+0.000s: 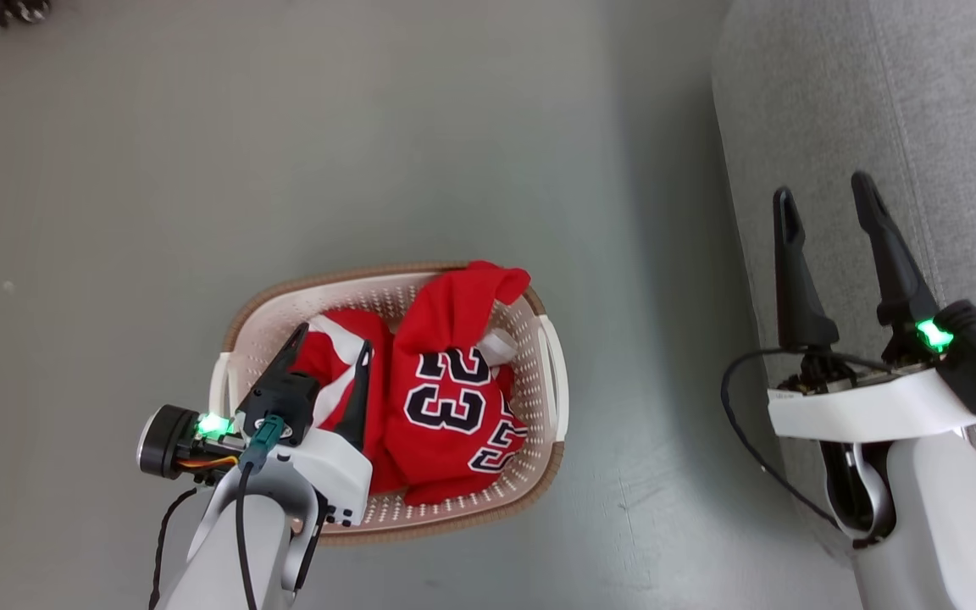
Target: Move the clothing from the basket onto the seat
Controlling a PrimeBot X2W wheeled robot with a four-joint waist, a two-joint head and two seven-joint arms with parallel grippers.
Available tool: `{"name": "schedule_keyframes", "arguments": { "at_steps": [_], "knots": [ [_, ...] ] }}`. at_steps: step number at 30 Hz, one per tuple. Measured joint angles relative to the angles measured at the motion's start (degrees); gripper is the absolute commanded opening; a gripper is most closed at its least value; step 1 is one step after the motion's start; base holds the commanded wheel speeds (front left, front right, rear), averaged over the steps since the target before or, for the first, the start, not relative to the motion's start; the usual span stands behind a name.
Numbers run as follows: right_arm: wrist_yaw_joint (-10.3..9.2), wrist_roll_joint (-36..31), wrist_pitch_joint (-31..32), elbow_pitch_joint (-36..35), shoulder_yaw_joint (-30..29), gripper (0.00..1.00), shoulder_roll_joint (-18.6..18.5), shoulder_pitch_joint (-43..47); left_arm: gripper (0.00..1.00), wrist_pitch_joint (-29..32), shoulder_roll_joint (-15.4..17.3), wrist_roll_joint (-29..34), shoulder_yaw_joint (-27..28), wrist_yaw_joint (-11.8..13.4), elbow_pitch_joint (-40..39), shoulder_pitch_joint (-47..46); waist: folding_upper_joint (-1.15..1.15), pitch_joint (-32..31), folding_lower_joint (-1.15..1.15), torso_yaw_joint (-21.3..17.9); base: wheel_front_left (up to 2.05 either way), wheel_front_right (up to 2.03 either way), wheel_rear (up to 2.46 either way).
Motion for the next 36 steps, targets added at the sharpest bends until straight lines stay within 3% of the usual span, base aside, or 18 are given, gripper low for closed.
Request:
{"name": "schedule_keyframes", "arguments": {
  "at_steps": [20, 36],
  "knots": [
    [0.0, 1.2, -0.4, -0.5, 1.6, 1.0, 0.0, -8.0, 1.0, 0.0, -0.6, 0.0, -1.0, -1.5, 4.9, -5.2, 0.0, 9.1, 0.0, -2.8, 0.0, 0.0, 0.0],
    [0.0, 2.1, -0.5, -0.5, 2.0, 1.0, -0.1, -12.0, 1.0, 0.7, 2.2, 1.3, -1.1, -1.4, 13.0, -10.2, 0.0, 14.8, 0.0, -4.9, 0.0, 0.0, 0.0]
  ]
}}
